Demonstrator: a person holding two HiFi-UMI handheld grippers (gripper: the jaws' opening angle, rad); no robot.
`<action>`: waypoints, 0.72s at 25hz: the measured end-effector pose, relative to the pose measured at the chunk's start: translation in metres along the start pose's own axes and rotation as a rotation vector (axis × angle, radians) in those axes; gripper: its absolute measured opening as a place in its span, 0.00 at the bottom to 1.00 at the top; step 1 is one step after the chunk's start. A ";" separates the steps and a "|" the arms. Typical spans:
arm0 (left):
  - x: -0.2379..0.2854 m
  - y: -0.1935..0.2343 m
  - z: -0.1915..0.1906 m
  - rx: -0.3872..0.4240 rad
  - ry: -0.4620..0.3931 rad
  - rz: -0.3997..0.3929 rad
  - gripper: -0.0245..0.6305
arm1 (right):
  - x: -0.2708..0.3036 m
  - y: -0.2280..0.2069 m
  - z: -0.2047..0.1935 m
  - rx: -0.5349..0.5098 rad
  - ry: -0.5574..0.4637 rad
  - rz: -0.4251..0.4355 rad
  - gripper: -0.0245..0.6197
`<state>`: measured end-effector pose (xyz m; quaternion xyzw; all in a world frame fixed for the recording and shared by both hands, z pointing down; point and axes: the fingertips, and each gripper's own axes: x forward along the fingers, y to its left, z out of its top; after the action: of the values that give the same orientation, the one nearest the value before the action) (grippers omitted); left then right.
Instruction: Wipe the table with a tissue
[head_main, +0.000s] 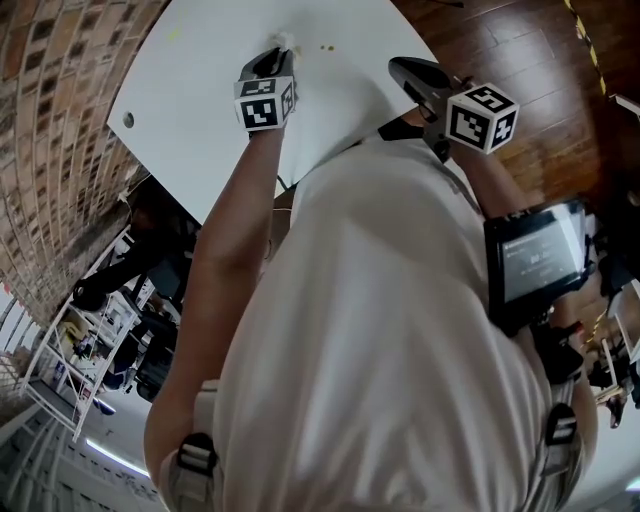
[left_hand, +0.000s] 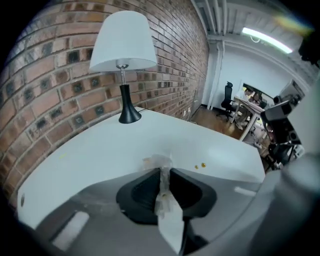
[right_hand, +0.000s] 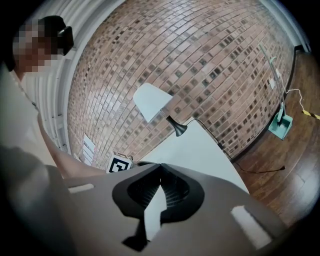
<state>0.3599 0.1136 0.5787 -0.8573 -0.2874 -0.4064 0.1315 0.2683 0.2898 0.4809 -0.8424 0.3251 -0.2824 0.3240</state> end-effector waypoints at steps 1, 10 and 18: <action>0.003 -0.002 0.002 0.039 0.006 0.004 0.14 | -0.002 -0.001 0.000 0.001 -0.004 -0.006 0.05; 0.023 -0.011 -0.005 0.194 0.044 0.045 0.13 | -0.022 -0.010 -0.006 0.021 -0.035 -0.067 0.05; 0.027 -0.040 0.000 0.270 0.033 -0.040 0.13 | -0.028 -0.013 -0.004 0.029 -0.062 -0.082 0.05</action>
<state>0.3497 0.1558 0.5989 -0.8190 -0.3546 -0.3806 0.2423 0.2528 0.3163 0.4858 -0.8586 0.2761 -0.2740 0.3340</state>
